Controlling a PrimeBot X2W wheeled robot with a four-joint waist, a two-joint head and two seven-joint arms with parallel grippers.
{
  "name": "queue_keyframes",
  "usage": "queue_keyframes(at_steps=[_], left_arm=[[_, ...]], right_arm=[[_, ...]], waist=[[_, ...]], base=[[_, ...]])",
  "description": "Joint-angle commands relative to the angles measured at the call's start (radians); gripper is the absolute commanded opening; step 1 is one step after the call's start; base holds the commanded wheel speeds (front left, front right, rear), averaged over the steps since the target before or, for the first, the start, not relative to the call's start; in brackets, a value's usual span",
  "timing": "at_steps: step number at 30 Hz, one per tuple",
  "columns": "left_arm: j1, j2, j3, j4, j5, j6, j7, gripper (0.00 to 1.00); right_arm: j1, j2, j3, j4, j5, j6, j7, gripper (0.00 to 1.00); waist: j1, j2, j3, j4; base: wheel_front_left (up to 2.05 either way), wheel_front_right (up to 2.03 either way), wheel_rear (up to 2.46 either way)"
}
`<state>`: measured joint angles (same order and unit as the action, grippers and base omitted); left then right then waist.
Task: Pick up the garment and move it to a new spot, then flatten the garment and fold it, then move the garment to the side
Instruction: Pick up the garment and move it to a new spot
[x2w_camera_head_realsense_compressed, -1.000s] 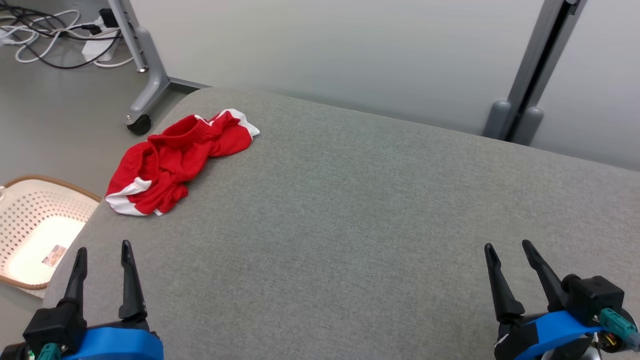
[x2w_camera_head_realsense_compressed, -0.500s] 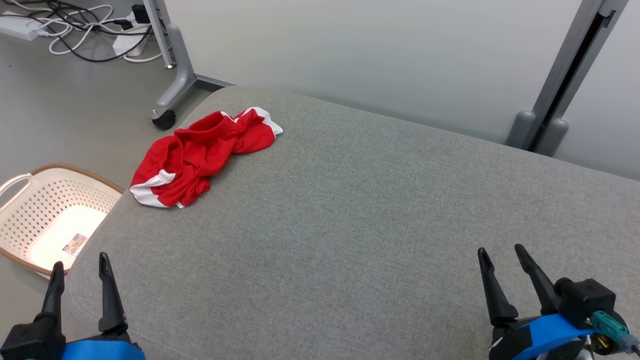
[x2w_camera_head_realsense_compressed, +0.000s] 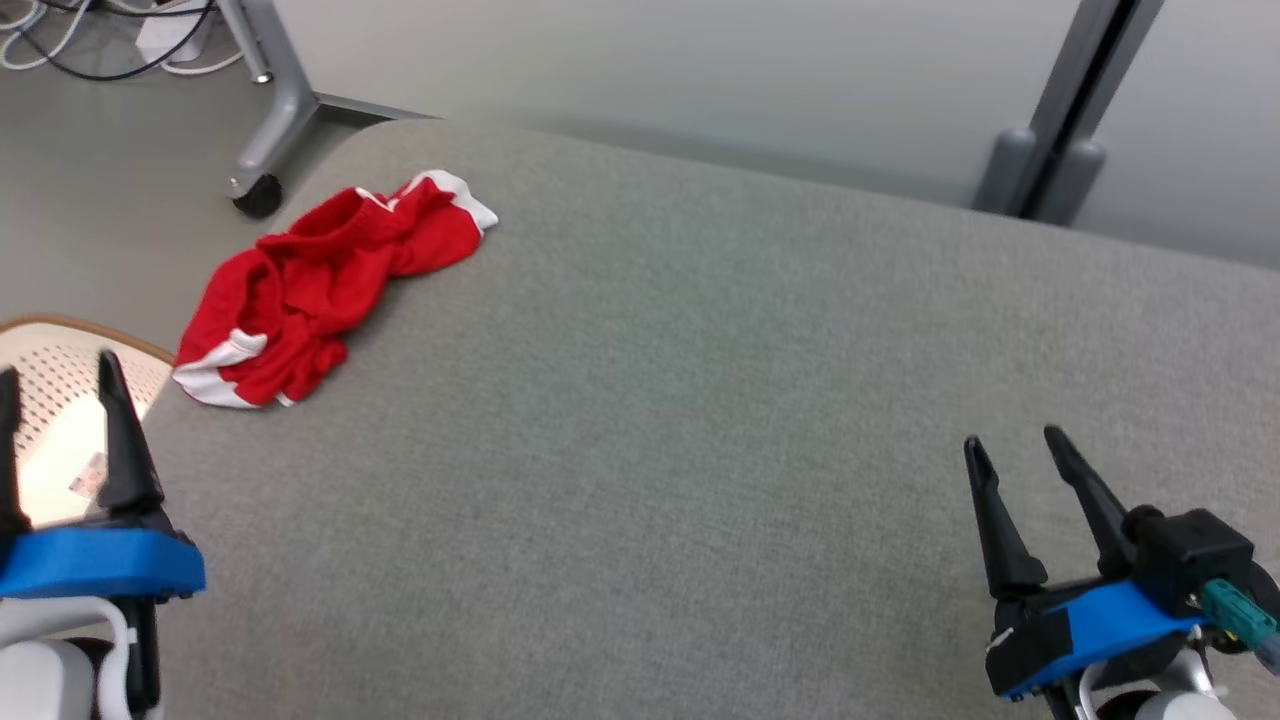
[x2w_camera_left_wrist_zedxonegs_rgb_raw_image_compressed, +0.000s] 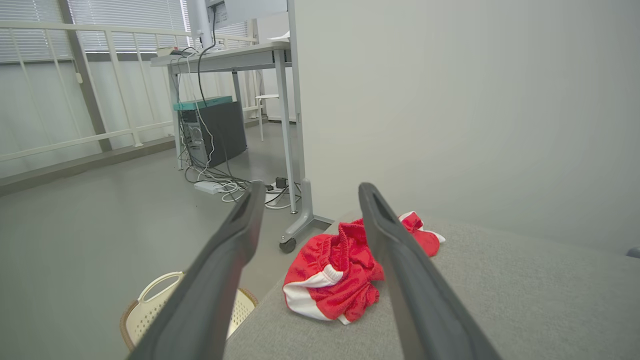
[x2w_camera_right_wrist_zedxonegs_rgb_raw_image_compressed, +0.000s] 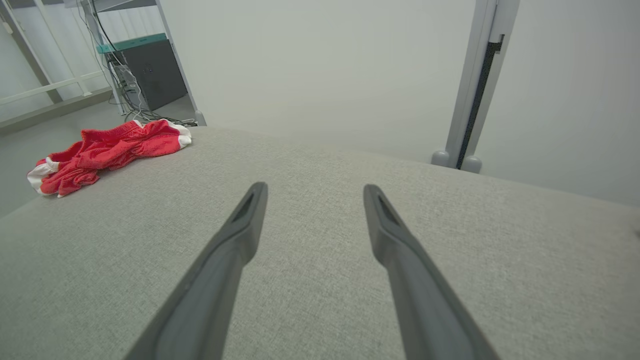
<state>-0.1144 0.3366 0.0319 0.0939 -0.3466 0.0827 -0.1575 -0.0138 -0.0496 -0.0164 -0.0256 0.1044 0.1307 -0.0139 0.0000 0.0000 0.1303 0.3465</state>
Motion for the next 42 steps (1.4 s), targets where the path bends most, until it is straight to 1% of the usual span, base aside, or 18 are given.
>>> queue_keyframes(at_steps=[1, 4, 9, 13, 16, 20, 26, 29, 34, 37, 39, 40, 41, 42], left_arm=[[-0.042, 0.012, 0.012, 0.013, -0.006, -0.005, -0.005, 1.0], [-0.141, 0.042, 0.036, 0.053, -0.026, -0.021, -0.009, 1.0], [-0.315, 0.108, 0.075, 0.156, -0.059, -0.051, -0.01, 1.0], [-0.435, 0.16, 0.096, 0.267, -0.08, -0.077, -0.009, 1.0], [-0.517, 0.187, 0.1, 0.36, -0.095, -0.095, 0.002, 1.0], [-0.612, 0.206, 0.086, 0.503, -0.109, -0.123, 0.034, 1.0], [-0.703, 0.188, 0.057, 0.703, -0.14, -0.158, 0.1, 1.0], [-0.714, 0.168, 0.027, 0.803, -0.149, -0.176, 0.166, 1.0], [-0.726, 0.138, 0.001, 0.909, -0.172, -0.196, 0.213, 1.0], [-0.723, 0.119, -0.008, 0.978, -0.188, -0.202, 0.274, 1.0], [-0.716, 0.109, -0.018, 1.006, -0.197, -0.208, 0.293, 1.0], [-0.716, 0.106, -0.02, 1.016, -0.201, -0.208, 0.298, 0.96], [-0.715, 0.106, -0.026, 1.021, -0.201, -0.21, 0.296, 0.46], [-0.715, 0.106, -0.026, 1.021, -0.201, -0.21, 0.296, 0.46]], right_arm=[[-0.019, -0.002, -0.002, -0.014, -0.009, 0.0, 0.005, 1.0], [-0.049, -0.003, -0.003, -0.056, -0.032, 0.0, 0.027, 1.0], [-0.098, -0.024, -0.021, -0.144, -0.059, 0.0, 0.059, 1.0], [-0.128, -0.037, -0.04, -0.214, -0.079, 0.0, 0.081, 1.0], [-0.14, -0.044, -0.06, -0.264, -0.087, 0.0, 0.092, 1.0], [-0.146, -0.044, -0.079, -0.319, -0.097, 0.0, 0.107, 1.0], [-0.144, -0.048, -0.098, -0.362, -0.101, 0.0, 0.121, 1.0], [-0.146, -0.05, -0.105, -0.366, -0.097, 0.0, 0.123, 1.0], [-0.15, -0.052, -0.108, -0.361, -0.096, 0.0, 0.123, 1.0], [-0.15, -0.05, -0.103, -0.361, -0.101, 0.0, 0.128, 1.0], [-0.15, -0.048, -0.1, -0.362, -0.104, 0.0, 0.13, 1.0], [-0.149, -0.047, -0.099, -0.361, -0.105, 0.0, 0.131, 1.0], [-0.149, -0.046, -0.096, -0.36, -0.105, 0.0, 0.131, 1.0], [-0.149, -0.046, -0.096, -0.36, -0.105, 0.0, 0.131, 1.0]], waist=[[0.0, 0.0, 0.019, -0.009], [0.0, 0.0, 0.084, -0.045], [0.0, 0.0, 0.209, -0.104], [0.0, 0.0, 0.299, -0.145], [0.0, 0.0, 0.352, -0.168], [0.0, 0.0, 0.404, -0.189], [0.0, 0.0, 0.444, -0.198], [0.0, 0.0, 0.45, -0.199], [0.0, 0.0, 0.449, -0.196], [0.0, 0.0, 0.443, -0.196], [0.0, 0.0, 0.436, -0.198], [0.0, 0.0, 0.433, -0.199], [0.0, 0.0, 0.428, -0.202], [0.0, 0.0, 0.428, -0.202]], base=[[0.0, 0.0, 0.0], [0.0, 0.0, 0.0], [0.0, 0.0, 0.0], [0.0, 0.0, 0.0], [0.0, 0.0, 0.0], [0.0, 0.0, 0.0], [0.0, 0.0, 0.0], [0.0, 0.0, 0.0], [0.0, 0.0, 0.0], [0.0, 0.0, 0.0], [0.0, 0.0, 0.0], [0.0, 0.0, 0.0], [0.0, 0.0, 0.0], [0.0, 0.0, 0.0]])
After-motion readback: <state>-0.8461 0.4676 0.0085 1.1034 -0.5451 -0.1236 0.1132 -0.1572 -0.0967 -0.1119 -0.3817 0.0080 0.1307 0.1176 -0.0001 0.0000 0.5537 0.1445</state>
